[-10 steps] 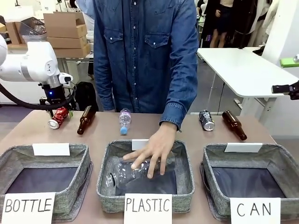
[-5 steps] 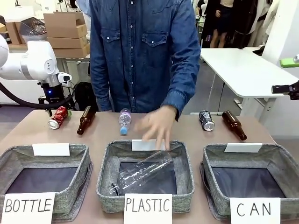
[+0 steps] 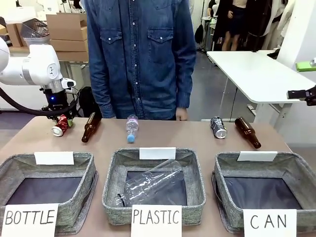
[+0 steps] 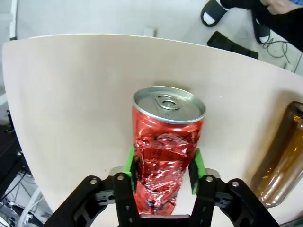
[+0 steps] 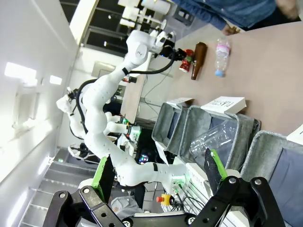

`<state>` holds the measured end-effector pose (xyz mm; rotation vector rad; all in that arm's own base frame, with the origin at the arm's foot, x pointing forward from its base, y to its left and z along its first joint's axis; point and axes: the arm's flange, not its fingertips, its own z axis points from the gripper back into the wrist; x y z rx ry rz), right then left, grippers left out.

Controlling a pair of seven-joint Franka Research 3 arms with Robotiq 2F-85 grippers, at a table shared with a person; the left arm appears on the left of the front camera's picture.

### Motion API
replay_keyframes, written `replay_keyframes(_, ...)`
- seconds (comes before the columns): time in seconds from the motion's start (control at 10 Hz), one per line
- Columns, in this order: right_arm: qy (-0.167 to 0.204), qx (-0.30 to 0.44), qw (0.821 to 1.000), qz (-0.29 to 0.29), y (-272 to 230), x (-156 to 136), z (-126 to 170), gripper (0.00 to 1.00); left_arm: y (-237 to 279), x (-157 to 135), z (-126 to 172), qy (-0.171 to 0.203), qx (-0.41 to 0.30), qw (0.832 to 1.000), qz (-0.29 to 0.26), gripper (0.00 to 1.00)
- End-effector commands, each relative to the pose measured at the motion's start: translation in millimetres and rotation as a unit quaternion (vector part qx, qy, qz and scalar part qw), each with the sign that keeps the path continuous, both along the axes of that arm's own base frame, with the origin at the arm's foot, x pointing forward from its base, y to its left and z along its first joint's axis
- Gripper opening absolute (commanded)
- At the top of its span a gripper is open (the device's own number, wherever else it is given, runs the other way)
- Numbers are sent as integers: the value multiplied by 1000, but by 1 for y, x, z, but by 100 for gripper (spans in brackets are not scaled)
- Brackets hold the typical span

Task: Sort the can waste into the basket.
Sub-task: Pick up the can waste from the table and place it in the right Fabric basket.

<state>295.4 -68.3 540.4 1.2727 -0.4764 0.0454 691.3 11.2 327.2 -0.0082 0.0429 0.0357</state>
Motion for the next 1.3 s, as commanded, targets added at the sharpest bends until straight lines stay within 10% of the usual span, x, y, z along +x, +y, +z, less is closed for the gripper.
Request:
replay_keyframes(0.0, -16, 8, 1000, 3, 1, 3, 1, 100, -1, -2, 1, 6, -2, 1000, 5, 0)
replay_keyframes(0.6, -16, 8, 1000, 3, 1, 3, 1, 100, 4, -19, 37, 13, -58, 998, 30, 0)
replay_keyframes(1.2, -16, 8, 1000, 3, 1, 3, 1, 100, -16, -184, 159, -4, -231, 973, 13, 0)
